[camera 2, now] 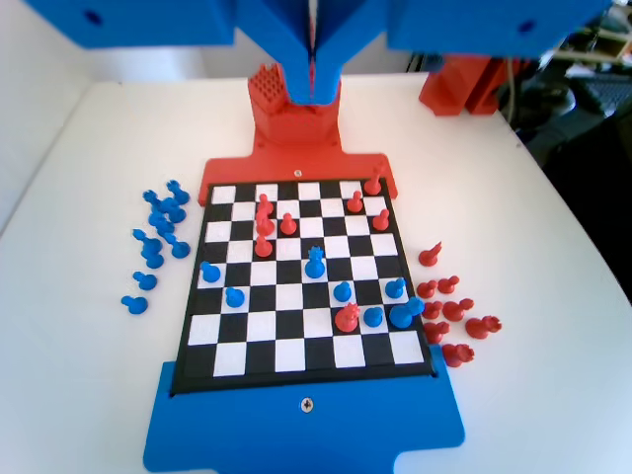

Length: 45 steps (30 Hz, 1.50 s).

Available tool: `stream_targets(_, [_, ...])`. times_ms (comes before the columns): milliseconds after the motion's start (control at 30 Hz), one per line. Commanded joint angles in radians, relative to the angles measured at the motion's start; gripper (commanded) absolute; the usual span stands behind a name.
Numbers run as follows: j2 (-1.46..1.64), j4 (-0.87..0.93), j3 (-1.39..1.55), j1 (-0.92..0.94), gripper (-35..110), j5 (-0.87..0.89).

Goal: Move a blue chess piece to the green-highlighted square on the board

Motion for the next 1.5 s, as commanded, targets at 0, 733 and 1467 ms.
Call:
stream_targets(0, [-0.046,-0.089,-0.026,0.012,1,-0.025])
stream_targets(733, [-0.213,-0.38,0.305,0.025,8,-0.081])
stream_targets(1467, [-0.445,-0.67,0.44,-0.015,10,-0.069])
